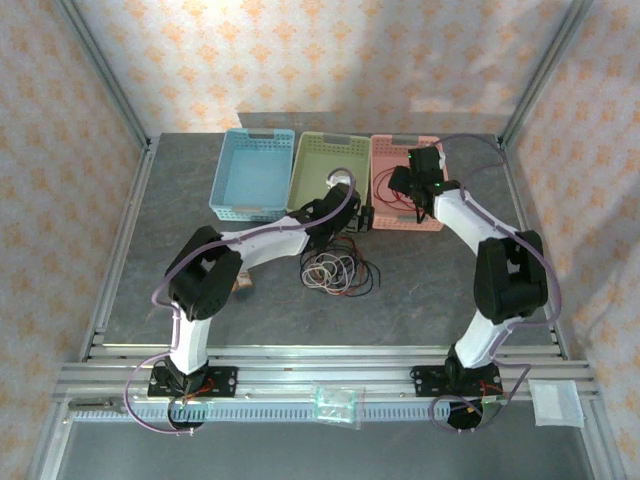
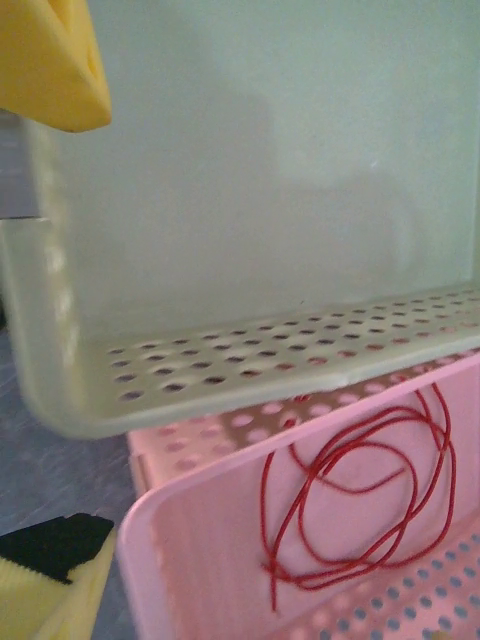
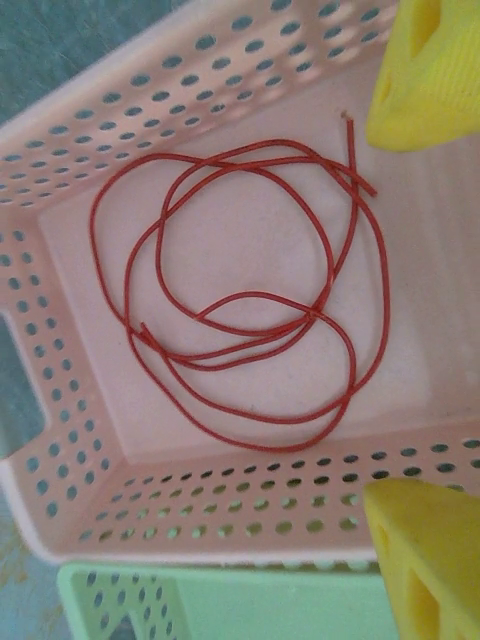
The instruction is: Untangle the cables
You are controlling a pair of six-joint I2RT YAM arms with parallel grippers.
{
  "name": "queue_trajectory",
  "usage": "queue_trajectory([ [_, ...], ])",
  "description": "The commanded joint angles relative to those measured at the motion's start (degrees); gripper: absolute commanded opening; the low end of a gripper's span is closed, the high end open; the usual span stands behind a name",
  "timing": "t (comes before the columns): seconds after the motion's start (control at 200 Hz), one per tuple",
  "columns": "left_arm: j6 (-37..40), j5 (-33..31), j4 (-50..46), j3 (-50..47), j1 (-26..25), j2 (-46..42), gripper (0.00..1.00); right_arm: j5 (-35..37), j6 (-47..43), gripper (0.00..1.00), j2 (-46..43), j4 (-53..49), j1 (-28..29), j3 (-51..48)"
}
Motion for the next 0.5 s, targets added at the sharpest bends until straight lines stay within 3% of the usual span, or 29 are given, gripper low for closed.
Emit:
queue_trajectory([
  [0.0,-1.63,-1.74,1.45,-4.33,-1.3,-6.08,0.99,5.8,-0.19,0.87,-5.51,-1.6,1.68,-3.66],
  [0.27,-9.97,-2.14,8.08,-21.42,-4.37,-16.21,0.99,1.28,5.13,0.87,-16.77,-0.3,6.14,-16.4],
  [0.496,-14.75,-5.9,7.13,-29.06,-7.77,-20.87,0.99,5.11,10.67,0.79,-24.06,-1.16,15.01,-23.59],
])
